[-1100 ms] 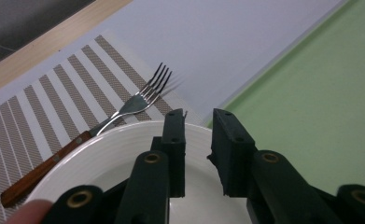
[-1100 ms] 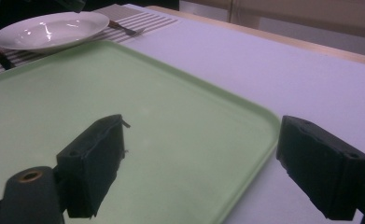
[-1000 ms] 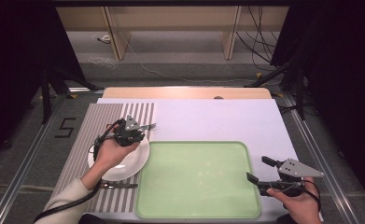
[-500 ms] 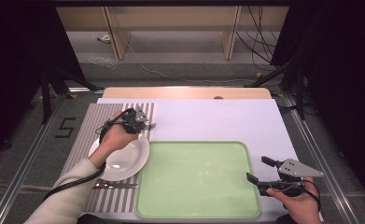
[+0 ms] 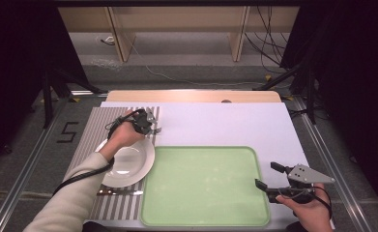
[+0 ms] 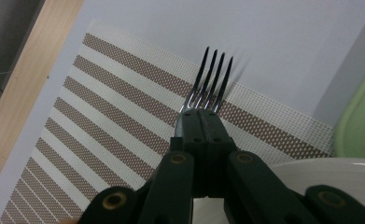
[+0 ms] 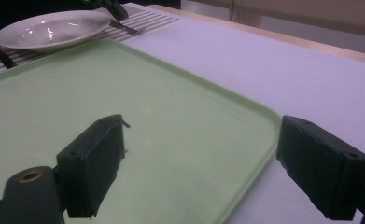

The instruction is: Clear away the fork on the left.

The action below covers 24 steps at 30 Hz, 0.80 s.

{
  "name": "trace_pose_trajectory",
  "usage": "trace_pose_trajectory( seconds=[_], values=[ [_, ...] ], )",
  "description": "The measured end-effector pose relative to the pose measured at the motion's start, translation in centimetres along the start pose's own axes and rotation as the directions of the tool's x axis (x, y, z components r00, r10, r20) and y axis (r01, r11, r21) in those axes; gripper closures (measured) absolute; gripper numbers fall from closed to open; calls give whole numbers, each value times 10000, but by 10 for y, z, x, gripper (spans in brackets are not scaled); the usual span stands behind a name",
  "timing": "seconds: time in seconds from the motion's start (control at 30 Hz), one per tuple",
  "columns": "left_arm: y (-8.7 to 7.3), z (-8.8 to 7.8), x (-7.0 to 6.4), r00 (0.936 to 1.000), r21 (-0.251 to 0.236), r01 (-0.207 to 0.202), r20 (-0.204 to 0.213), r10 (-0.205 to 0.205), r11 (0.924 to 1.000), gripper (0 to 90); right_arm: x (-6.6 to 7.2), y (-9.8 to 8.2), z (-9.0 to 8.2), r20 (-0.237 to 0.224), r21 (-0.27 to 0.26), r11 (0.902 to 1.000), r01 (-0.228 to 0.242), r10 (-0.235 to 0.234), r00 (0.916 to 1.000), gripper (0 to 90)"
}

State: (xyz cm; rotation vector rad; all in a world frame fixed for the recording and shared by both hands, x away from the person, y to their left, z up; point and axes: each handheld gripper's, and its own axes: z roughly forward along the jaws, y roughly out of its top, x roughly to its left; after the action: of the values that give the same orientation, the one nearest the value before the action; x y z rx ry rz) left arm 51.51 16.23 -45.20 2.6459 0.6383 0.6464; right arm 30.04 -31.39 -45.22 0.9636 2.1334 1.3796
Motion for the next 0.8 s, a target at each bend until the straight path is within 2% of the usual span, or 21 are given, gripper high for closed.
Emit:
trace_pose_trajectory(
  seconds=[0.1,0.37,0.8],
  values=[
    [0,4,0,10000,138,79,56,-80,9999,896,0,0,0,1,5,10000,1,-1,10000,163],
    [3,14,0,9998,574,-152,134,145,9982,896,0,0,0,-14,-6,10000,0,0,10000,163],
    [1,20,1,9997,854,-140,235,121,9962,896,0,0,0,-26,3,10000,2,-2,10000,163]
  ],
)
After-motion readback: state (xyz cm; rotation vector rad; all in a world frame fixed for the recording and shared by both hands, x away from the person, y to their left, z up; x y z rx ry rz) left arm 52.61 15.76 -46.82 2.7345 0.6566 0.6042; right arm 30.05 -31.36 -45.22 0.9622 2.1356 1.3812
